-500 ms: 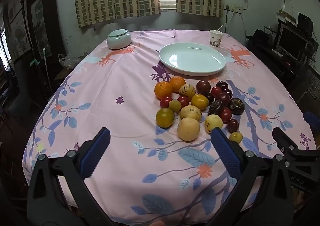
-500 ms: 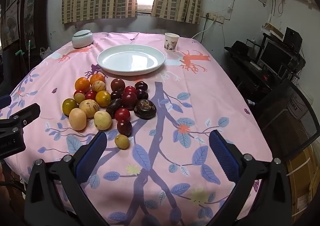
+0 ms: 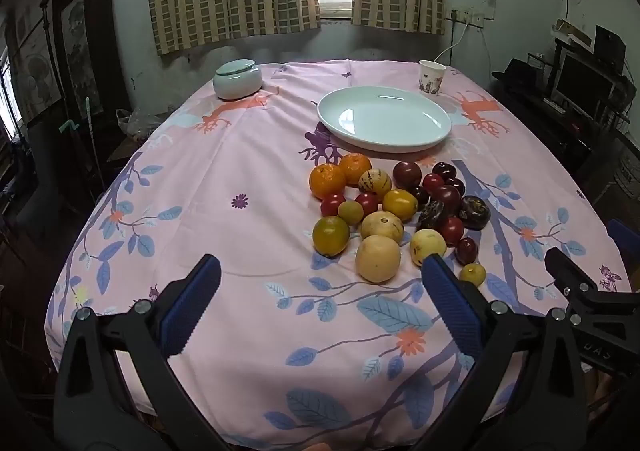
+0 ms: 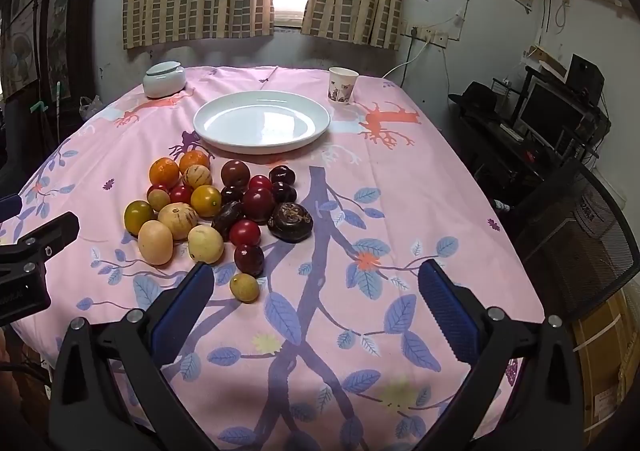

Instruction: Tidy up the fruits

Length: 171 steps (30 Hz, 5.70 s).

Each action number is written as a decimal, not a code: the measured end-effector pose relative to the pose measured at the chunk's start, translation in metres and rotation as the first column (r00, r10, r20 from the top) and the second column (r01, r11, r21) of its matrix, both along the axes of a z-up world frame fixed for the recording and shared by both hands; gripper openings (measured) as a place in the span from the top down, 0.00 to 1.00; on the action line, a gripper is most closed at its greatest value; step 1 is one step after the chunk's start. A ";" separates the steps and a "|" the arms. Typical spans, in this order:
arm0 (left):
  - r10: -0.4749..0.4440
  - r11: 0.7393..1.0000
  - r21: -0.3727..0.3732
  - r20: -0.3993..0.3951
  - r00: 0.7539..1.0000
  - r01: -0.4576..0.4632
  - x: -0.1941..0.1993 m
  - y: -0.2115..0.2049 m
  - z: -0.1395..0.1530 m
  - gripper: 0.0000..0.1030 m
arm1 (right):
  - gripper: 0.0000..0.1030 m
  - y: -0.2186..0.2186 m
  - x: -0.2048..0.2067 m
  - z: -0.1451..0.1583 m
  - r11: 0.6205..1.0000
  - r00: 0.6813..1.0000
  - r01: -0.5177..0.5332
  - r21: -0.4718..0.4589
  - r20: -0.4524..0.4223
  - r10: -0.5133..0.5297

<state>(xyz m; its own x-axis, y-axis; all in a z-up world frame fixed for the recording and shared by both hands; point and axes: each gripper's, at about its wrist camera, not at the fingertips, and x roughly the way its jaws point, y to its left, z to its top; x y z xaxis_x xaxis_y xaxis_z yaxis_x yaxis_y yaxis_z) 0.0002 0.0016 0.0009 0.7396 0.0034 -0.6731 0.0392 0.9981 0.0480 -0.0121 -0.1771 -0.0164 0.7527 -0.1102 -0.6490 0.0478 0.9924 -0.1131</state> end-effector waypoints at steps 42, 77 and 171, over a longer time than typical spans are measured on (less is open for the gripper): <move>0.007 1.000 -0.004 0.000 1.000 -0.007 0.001 0.004 0.001 0.02 | 0.01 -0.003 0.003 0.004 1.000 1.000 -0.001 0.012 -0.003 0.001; 0.001 1.000 0.000 -0.003 1.000 -0.001 -0.001 0.004 -0.001 0.02 | 0.01 -0.002 0.004 0.003 1.000 1.000 -0.001 0.012 -0.007 0.001; -0.177 0.983 -0.064 -0.109 0.978 0.170 0.072 -0.022 -0.026 0.58 | 0.75 -0.012 0.047 -0.024 0.890 0.939 -0.299 0.343 -0.058 0.338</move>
